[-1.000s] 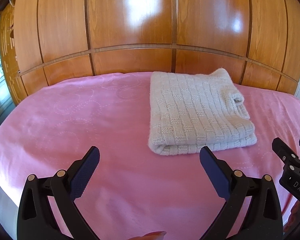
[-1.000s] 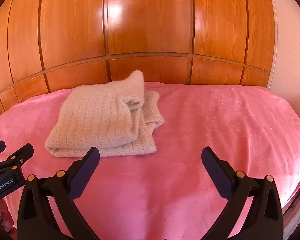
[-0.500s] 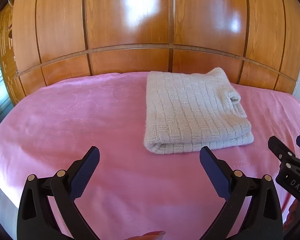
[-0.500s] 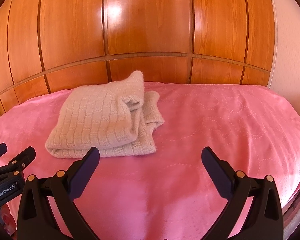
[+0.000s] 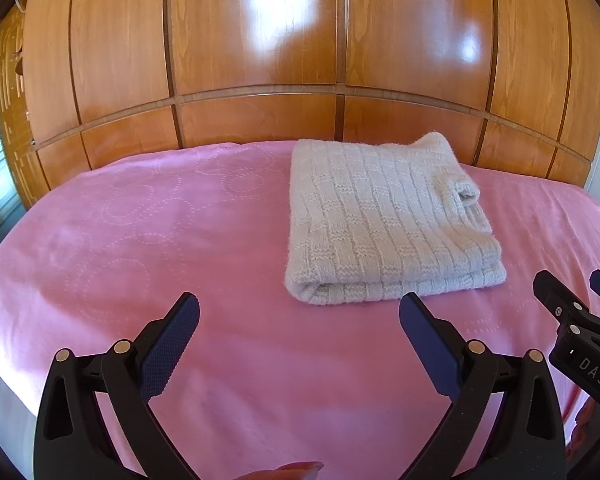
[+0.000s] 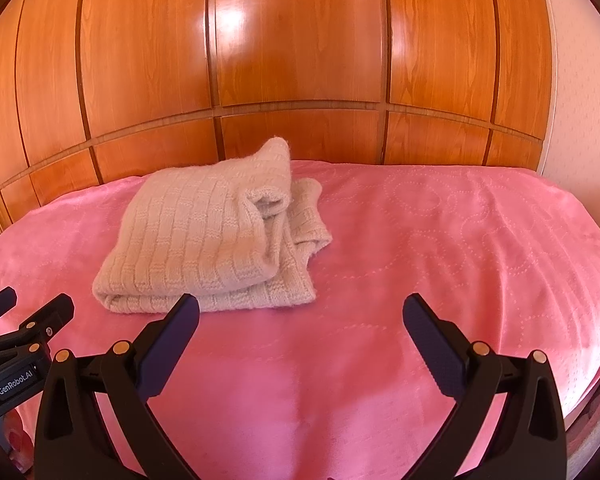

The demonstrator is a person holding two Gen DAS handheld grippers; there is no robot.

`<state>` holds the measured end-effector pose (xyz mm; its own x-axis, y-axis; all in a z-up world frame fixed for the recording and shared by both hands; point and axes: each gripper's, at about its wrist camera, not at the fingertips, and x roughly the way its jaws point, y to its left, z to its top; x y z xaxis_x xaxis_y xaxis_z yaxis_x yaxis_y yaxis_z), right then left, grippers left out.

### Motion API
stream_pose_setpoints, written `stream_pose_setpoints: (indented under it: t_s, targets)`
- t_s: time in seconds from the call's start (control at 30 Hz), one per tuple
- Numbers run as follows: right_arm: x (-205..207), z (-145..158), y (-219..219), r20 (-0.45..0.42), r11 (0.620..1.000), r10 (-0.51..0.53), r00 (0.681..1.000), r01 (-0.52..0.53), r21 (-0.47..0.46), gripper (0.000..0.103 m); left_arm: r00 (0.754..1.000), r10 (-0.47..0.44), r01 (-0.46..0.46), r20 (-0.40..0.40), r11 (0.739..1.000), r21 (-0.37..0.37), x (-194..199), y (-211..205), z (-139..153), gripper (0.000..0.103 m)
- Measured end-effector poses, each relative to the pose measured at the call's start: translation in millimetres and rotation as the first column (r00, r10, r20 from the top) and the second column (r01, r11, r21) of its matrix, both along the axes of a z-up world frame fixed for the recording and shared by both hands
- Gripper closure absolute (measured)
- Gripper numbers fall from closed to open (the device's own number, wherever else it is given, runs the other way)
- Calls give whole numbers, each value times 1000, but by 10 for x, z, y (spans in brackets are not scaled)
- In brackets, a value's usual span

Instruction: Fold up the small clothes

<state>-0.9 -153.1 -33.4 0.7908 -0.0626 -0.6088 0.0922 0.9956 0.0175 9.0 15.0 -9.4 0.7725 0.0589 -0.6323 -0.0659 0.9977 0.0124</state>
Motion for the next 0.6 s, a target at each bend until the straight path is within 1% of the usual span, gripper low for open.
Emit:
stream_pose_setpoints:
  t_s: [0.6]
  targets:
    - [15, -14, -6, -13, 1000, 4, 1000, -4, 6, 2, 1000, -1, 1, -3, 1000, -3, -3, -6, -17, 4]
